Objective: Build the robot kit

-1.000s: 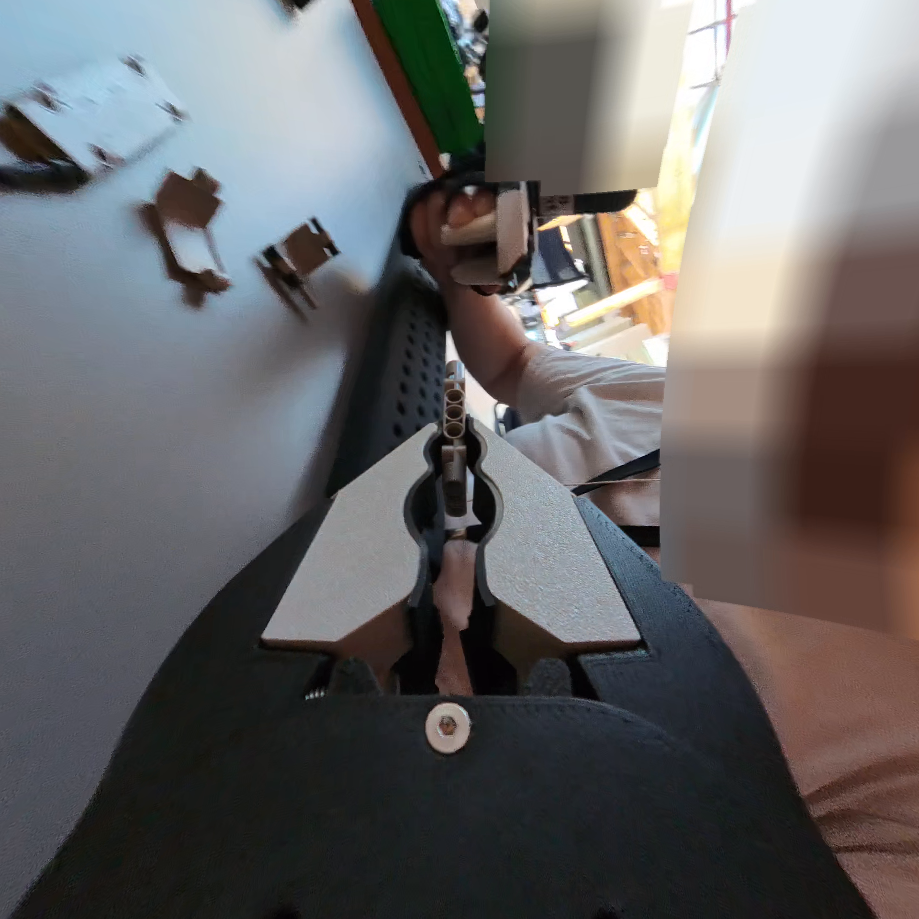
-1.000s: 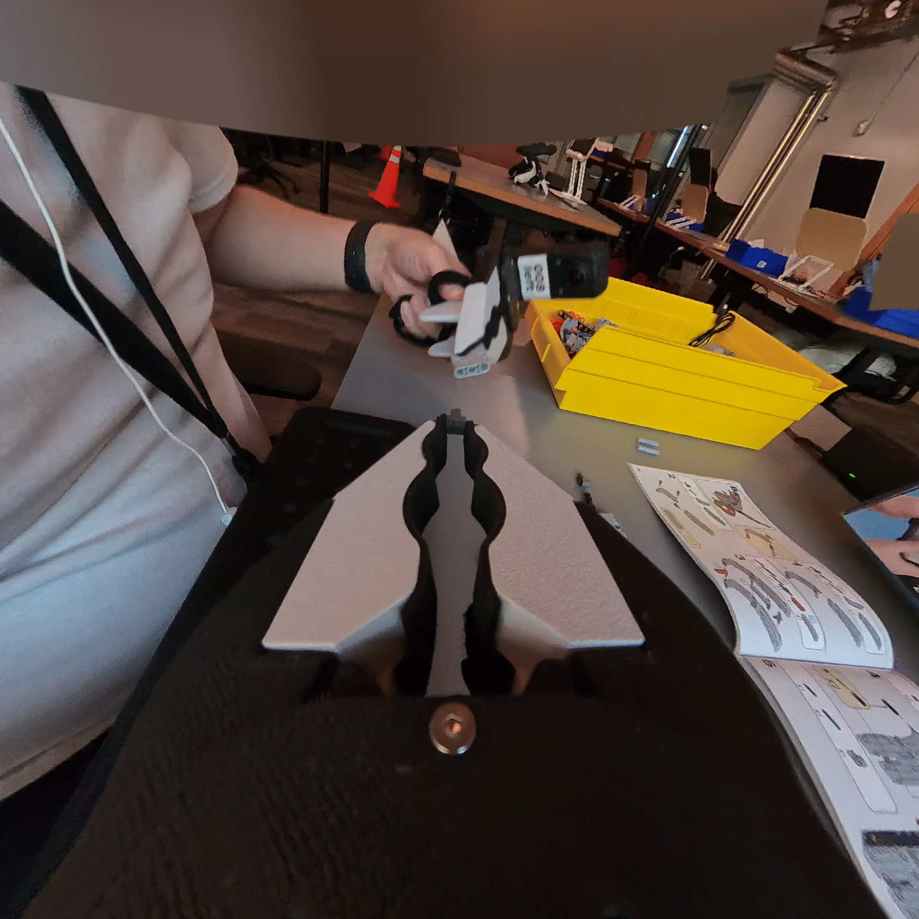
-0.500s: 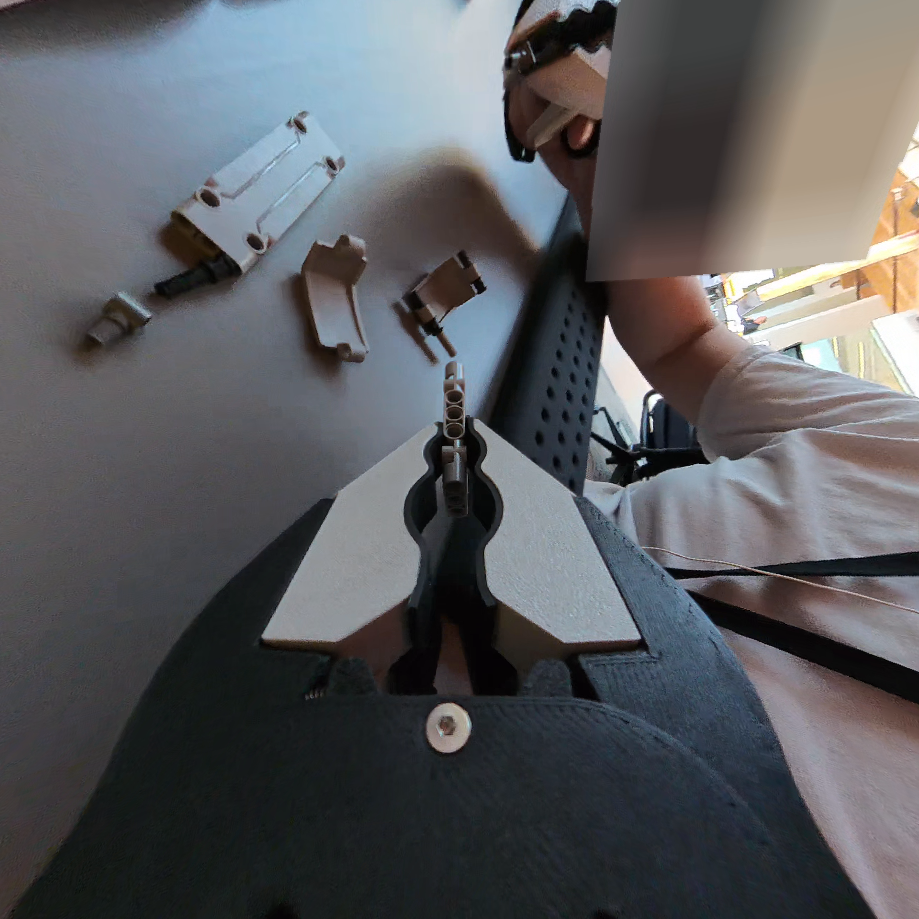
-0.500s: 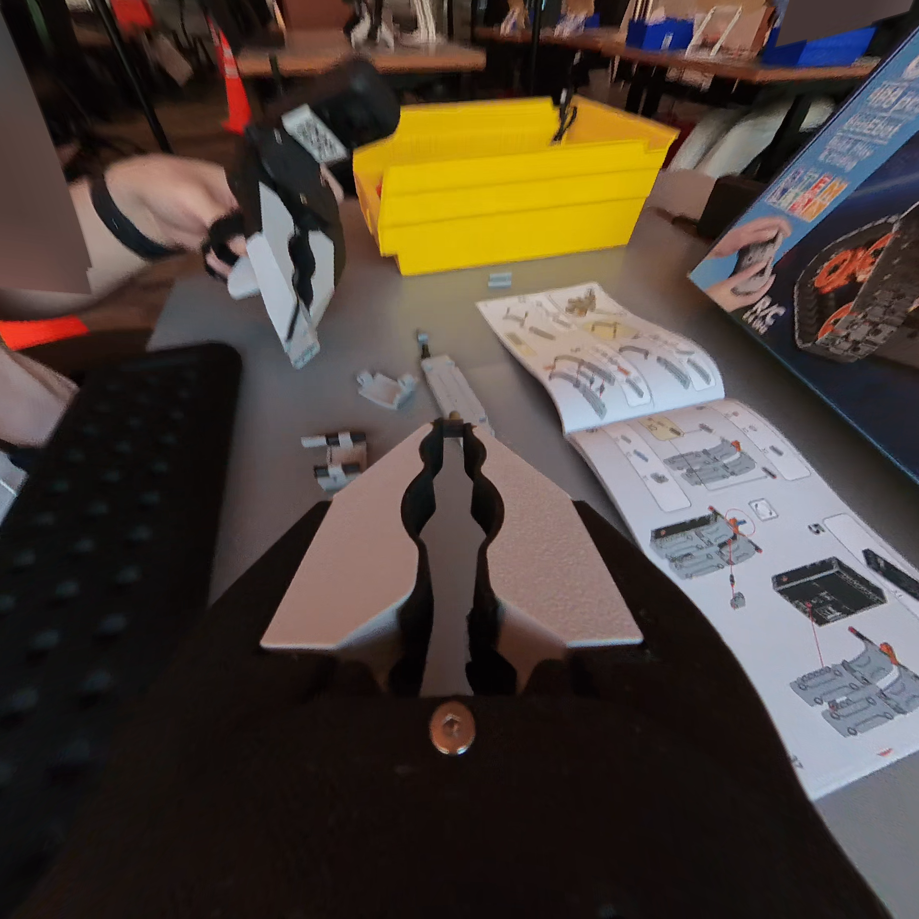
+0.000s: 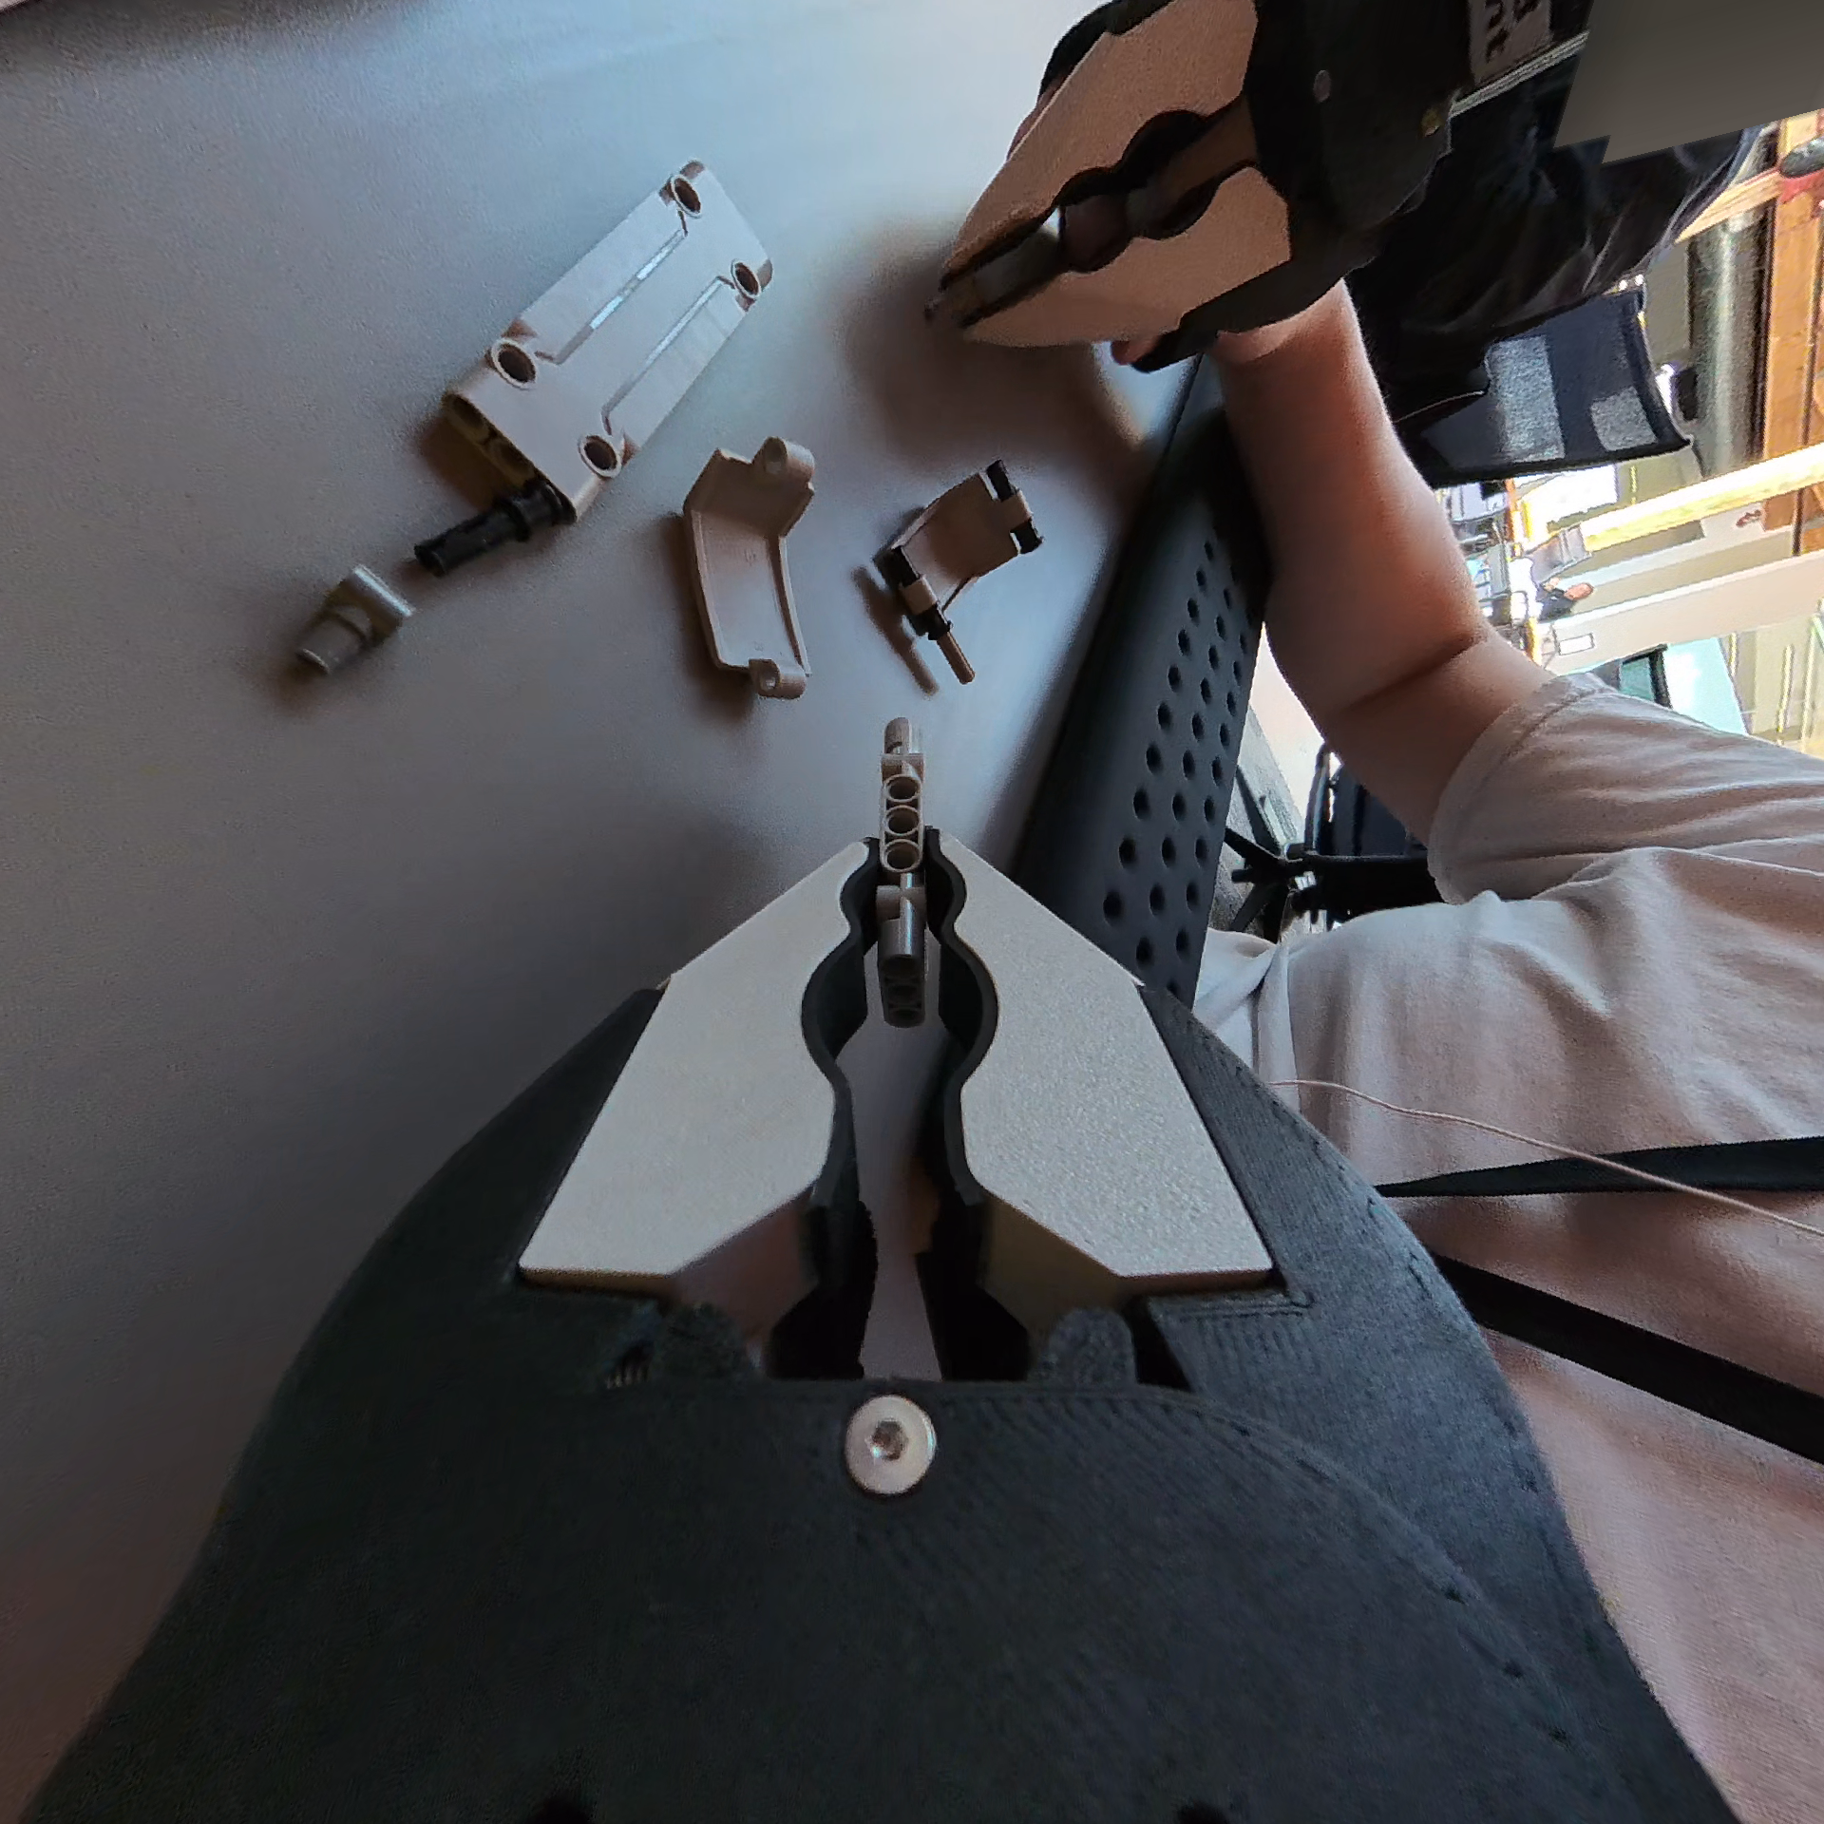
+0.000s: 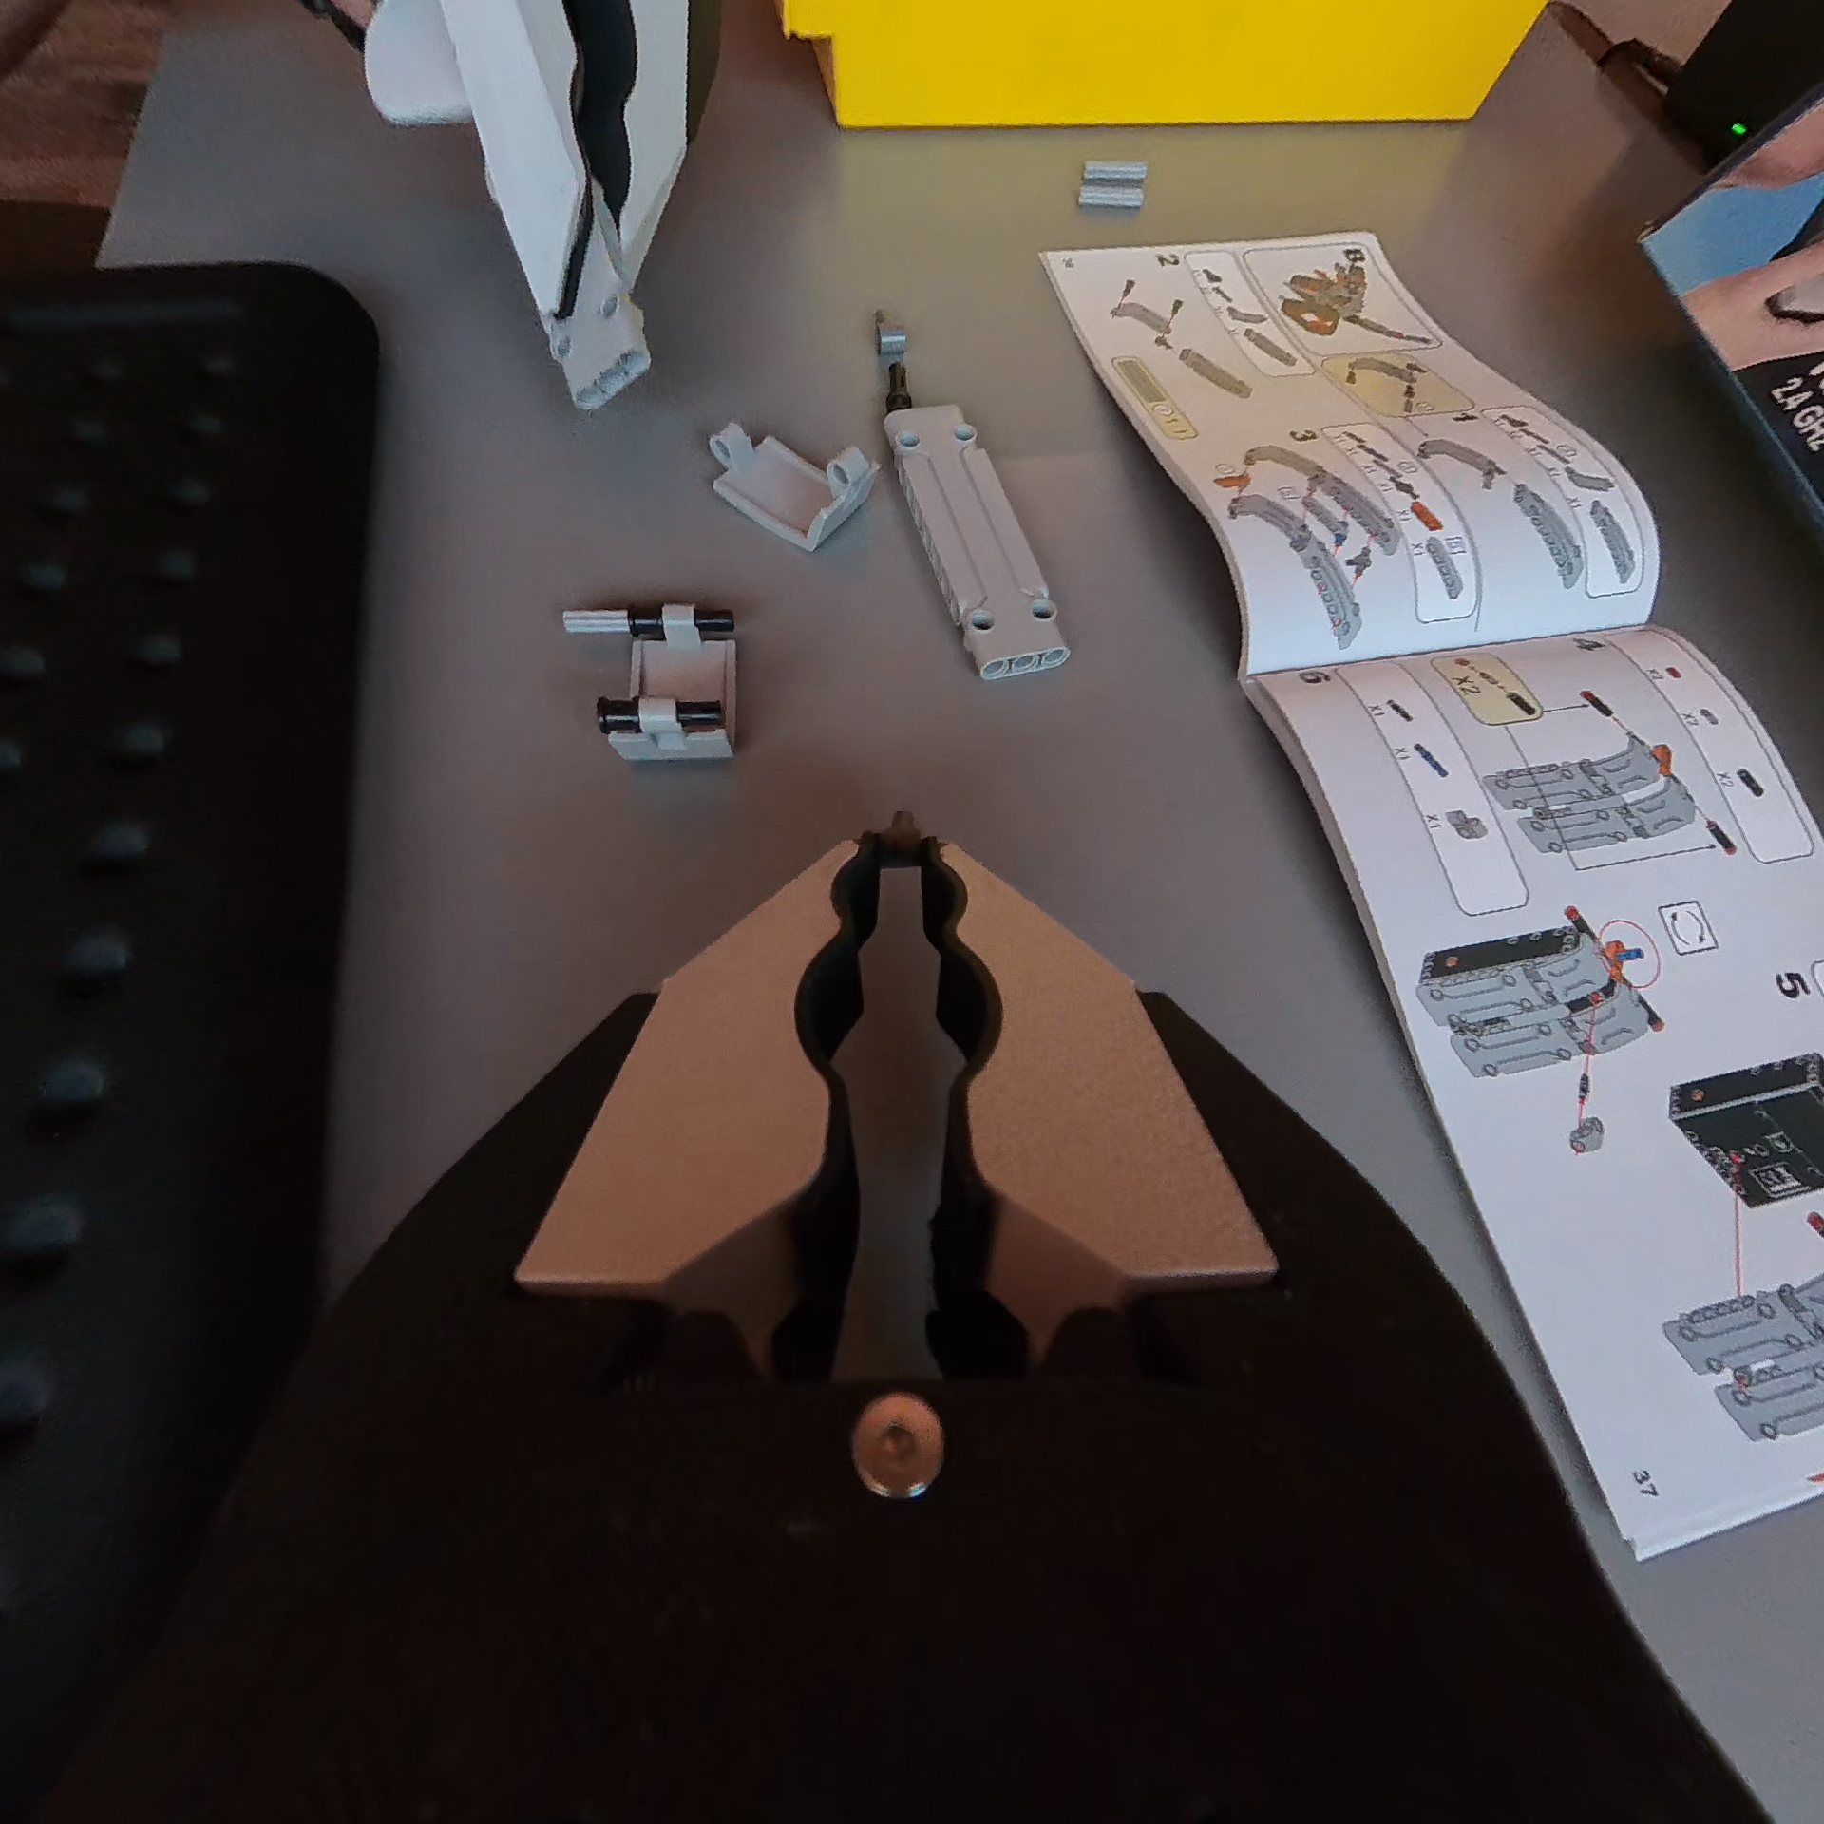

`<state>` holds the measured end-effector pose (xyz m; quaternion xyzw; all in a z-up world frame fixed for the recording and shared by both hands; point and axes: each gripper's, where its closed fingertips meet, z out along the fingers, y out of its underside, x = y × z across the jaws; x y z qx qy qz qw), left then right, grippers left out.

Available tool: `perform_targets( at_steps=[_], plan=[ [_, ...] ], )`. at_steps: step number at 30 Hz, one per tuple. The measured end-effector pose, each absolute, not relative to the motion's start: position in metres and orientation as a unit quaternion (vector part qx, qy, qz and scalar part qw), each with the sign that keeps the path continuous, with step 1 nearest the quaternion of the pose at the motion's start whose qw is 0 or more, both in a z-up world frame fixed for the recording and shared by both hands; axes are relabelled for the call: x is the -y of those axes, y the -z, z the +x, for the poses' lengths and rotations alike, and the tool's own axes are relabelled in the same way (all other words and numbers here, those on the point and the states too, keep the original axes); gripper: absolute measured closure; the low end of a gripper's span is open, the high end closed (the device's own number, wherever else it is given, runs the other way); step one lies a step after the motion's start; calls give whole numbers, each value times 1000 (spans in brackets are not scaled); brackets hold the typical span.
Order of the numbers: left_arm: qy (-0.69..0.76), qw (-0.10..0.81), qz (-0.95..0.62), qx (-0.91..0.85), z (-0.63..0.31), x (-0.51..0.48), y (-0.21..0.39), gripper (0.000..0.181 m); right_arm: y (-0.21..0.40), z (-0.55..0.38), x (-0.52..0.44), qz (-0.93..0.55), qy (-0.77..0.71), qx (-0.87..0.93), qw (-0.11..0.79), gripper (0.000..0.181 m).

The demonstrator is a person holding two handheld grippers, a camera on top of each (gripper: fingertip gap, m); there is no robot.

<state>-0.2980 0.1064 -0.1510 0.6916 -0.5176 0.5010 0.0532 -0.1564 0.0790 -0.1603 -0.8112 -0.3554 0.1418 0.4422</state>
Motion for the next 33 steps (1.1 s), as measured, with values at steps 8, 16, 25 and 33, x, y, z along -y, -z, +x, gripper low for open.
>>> perform_targets(
  at_steps=[8,16,25,33],
  plan=[
    [-566,19,638,522,-298,-103,123,175,158,-159,-82,-813,-116,351,449,140],
    [-622,-15,541,566,-296,-71,88,176,57,-275,-69,-674,-303,366,566,154],
    [-746,69,420,512,-316,-45,28,176,6,-300,-45,-567,-283,445,633,174],
    [-742,65,419,520,-315,-42,24,176,8,-309,-51,-593,-266,444,616,174]
  ],
)
